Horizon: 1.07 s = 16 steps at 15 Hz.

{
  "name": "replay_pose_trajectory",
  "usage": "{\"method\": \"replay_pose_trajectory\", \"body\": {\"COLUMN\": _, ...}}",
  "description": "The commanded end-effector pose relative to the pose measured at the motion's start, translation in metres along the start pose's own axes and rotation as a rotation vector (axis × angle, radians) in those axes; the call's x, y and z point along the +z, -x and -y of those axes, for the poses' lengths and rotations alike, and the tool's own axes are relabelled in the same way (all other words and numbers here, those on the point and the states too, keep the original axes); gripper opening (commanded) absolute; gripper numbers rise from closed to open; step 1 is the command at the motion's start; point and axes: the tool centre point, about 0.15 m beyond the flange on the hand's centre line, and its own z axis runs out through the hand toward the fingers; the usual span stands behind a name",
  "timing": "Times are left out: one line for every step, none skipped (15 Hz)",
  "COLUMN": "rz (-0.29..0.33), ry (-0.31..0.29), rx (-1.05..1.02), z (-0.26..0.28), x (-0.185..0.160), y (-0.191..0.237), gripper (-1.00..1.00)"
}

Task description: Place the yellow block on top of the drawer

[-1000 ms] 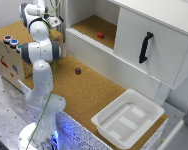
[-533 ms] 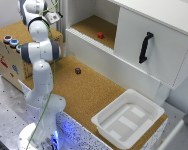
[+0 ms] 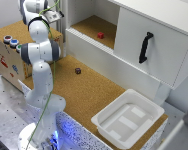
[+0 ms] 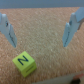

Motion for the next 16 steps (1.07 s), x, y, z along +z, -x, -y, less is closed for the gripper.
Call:
{"method": "replay_pose_trajectory", "body": {"rz": -0.014, "ry": 0.048, "rx": 0.296, "z": -0.008, "x": 0.003, "y": 0.077, "gripper": 1.00}}
{"method": "replay_pose_trajectory", "body": {"rz": 0.000, "ry": 0.064, "rx": 0.374, "z": -0.011, "x": 0.005, "y": 0.093, "gripper": 1.00}}
{"method": "replay_pose_trajectory", "body": {"rz": -0.007, "ry": 0.071, "rx": 0.452, "z": -0.014, "x": 0.008, "y": 0.111, "gripper": 1.00}}
{"method": "replay_pose_trajectory", "body": {"rz": -0.001, "ry": 0.085, "rx": 0.511, "z": -0.017, "x": 0.012, "y": 0.127, "gripper": 1.00}}
{"method": "replay_pose_trajectory", "body": {"rz": 0.019, "ry": 0.081, "rx": 0.559, "z": -0.021, "x": 0.021, "y": 0.143, "gripper": 1.00}}
{"method": "replay_pose_trajectory", "body": {"rz": 0.019, "ry": 0.077, "rx": 0.597, "z": -0.025, "x": 0.029, "y": 0.157, "gripper": 1.00}}
{"method": "replay_pose_trajectory", "body": {"rz": 0.025, "ry": 0.072, "rx": 0.631, "z": -0.030, "x": 0.037, "y": 0.167, "gripper": 1.00}}
{"method": "replay_pose_trajectory", "body": {"rz": 0.036, "ry": 0.069, "rx": 0.649, "z": -0.034, "x": 0.047, "y": 0.178, "gripper": 1.00}}
{"method": "replay_pose_trajectory", "body": {"rz": 0.027, "ry": 0.067, "rx": 0.676, "z": -0.041, "x": 0.058, "y": 0.193, "gripper": 1.00}}
{"method": "replay_pose_trajectory", "body": {"rz": 0.020, "ry": 0.068, "rx": 0.698, "z": -0.047, "x": 0.063, "y": 0.203, "gripper": 1.00}}
{"method": "replay_pose_trajectory", "body": {"rz": 0.014, "ry": 0.078, "rx": 0.718, "z": -0.054, "x": 0.069, "y": 0.216, "gripper": 1.00}}
{"method": "replay_pose_trajectory", "body": {"rz": 0.011, "ry": 0.078, "rx": 0.719, "z": -0.061, "x": 0.076, "y": 0.227, "gripper": 1.00}}
{"method": "replay_pose_trajectory", "body": {"rz": 0.002, "ry": 0.081, "rx": 0.710, "z": -0.068, "x": 0.080, "y": 0.236, "gripper": 1.00}}
{"method": "replay_pose_trajectory", "body": {"rz": 0.004, "ry": 0.091, "rx": 0.697, "z": -0.076, "x": 0.086, "y": 0.243, "gripper": 1.00}}
{"method": "replay_pose_trajectory", "body": {"rz": 0.002, "ry": 0.089, "rx": 0.676, "z": -0.085, "x": 0.093, "y": 0.249, "gripper": 1.00}}
{"method": "replay_pose_trajectory", "body": {"rz": 0.004, "ry": 0.092, "rx": 0.651, "z": -0.093, "x": 0.101, "y": 0.251, "gripper": 1.00}}
